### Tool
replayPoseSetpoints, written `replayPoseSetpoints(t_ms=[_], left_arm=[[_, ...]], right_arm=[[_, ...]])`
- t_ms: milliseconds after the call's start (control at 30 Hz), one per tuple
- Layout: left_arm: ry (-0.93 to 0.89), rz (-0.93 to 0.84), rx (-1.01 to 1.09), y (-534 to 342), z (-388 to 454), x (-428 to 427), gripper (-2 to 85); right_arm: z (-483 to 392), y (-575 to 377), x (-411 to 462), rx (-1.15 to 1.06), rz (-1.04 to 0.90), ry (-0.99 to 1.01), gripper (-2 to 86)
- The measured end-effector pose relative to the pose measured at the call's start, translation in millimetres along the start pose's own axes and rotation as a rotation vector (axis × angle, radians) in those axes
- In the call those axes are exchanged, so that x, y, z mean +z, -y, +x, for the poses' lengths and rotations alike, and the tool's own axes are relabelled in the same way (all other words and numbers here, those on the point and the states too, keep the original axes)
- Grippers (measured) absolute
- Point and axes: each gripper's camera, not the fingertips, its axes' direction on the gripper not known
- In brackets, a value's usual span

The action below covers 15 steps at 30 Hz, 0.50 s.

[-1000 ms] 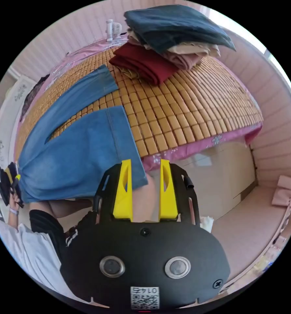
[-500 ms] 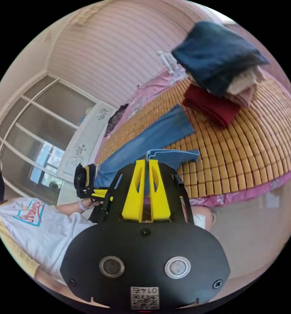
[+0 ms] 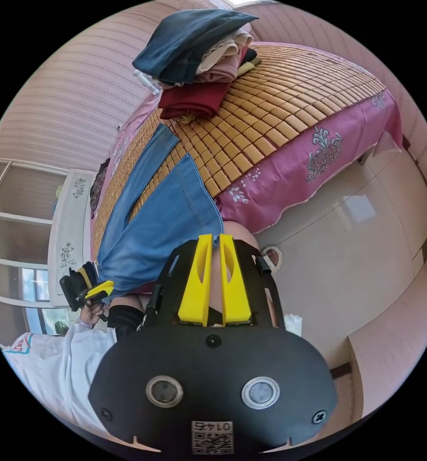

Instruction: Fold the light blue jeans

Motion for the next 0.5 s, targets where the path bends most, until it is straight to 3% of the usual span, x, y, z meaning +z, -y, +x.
replayPoseSetpoints(t_ms=[200,333,500], left_arm=[[0.047,0.19,-0.243,-75,-43,-20,6.5],[0.118,0.423,-0.595,-183,-93,-51,5.8],[0.2,0.61,-0.973,-334,-117,-56,5.2]], right_arm=[[-1,0,-9,-0.064,0.02,-0.065,7.7],[17,-10,-11,0.007,0.083,-0.025,14.8],[26,-14,3,0.016,-0.034,0.03,19.9]])
